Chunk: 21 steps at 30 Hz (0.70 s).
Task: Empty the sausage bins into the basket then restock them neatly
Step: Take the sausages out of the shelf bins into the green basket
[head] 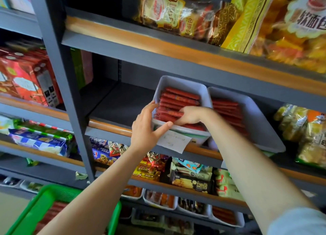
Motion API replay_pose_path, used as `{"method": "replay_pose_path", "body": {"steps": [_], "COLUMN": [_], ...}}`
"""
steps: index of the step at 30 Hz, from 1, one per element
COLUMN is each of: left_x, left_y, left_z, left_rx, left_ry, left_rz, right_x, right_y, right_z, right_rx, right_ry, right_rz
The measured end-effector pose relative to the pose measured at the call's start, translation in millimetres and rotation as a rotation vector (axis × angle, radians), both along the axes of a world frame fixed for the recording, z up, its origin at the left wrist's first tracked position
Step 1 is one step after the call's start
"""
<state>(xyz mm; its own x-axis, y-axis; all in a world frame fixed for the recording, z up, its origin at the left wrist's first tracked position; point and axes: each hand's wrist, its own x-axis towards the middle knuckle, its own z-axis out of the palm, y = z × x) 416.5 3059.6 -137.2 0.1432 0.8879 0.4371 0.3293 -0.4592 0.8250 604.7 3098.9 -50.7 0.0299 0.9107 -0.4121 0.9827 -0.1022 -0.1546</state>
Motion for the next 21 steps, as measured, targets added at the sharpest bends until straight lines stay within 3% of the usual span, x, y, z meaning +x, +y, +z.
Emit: {"method": "replay_pose_path", "body": {"steps": [7,13,16,21], "left_x": [-0.3,-7.5,-24.1,-64.3], "left_y": [1.3,1.2,-1.9,-35.2], "left_z": [-0.6,4.3,9.9,27.8], "left_rx": [-0.015,-0.087,-0.228,-0.351], "left_ry": [0.016,0.002,-0.149,-0.397], "left_rz": [-0.003,-0.104,-0.279,-0.314], "right_x": [-7.8,-18.2,-35.7,-86.1], "right_y": [-7.2,-35.9,-66.6,-86.1], "right_z": [-5.5,33.5,61.8,43.2], "right_rx": [0.109,0.366,0.345,0.277], "right_ry": [0.064,0.123,0.243,0.45], "right_rz": [0.016,-0.061,-0.007,0.076]}}
